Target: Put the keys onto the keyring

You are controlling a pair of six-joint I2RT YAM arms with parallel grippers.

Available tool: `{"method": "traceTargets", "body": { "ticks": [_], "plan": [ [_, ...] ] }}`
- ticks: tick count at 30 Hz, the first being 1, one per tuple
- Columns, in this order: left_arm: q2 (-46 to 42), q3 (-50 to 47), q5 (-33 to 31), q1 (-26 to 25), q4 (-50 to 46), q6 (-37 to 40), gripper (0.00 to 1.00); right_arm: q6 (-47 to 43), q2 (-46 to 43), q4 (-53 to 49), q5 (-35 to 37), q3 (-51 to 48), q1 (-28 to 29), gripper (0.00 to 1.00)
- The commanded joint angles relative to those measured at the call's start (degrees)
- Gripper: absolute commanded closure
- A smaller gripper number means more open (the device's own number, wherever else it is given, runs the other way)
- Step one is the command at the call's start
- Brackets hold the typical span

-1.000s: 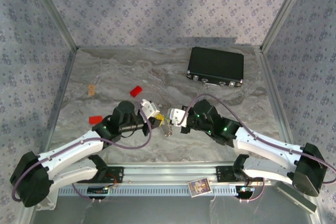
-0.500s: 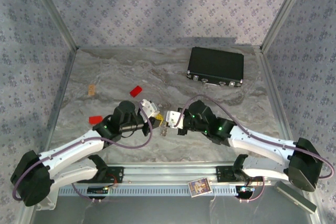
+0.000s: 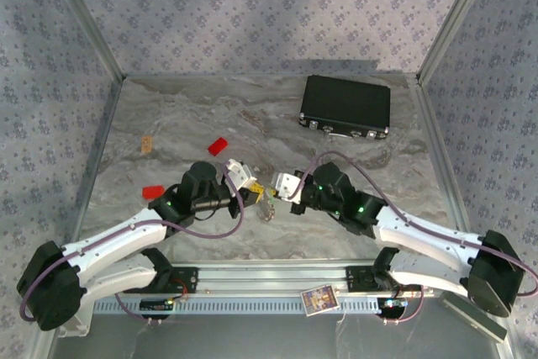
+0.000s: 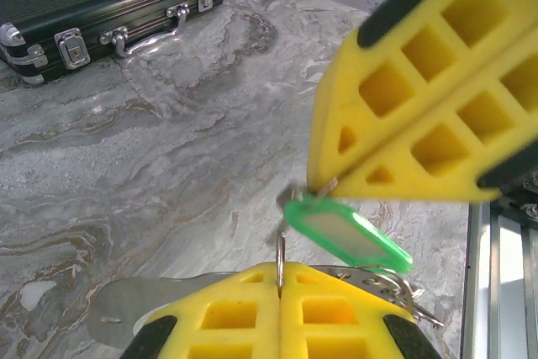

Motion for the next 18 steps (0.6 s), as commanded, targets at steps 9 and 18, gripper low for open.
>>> {"method": "traceTargets", "body": {
  "ticks": [9,18],
  "plan": [
    [-0.36,2.22,2.18,-0.42,1.68,0.13,1.0,-7.29,-0.13,-2.87,6.69,1.35,2.31,1.0],
    [-0.17,2.5,2.1,-0.43,1.06,-0.94,1.0,-4.72,1.53,0.8,4.41,1.29,2.41,1.0]
  ]
}}
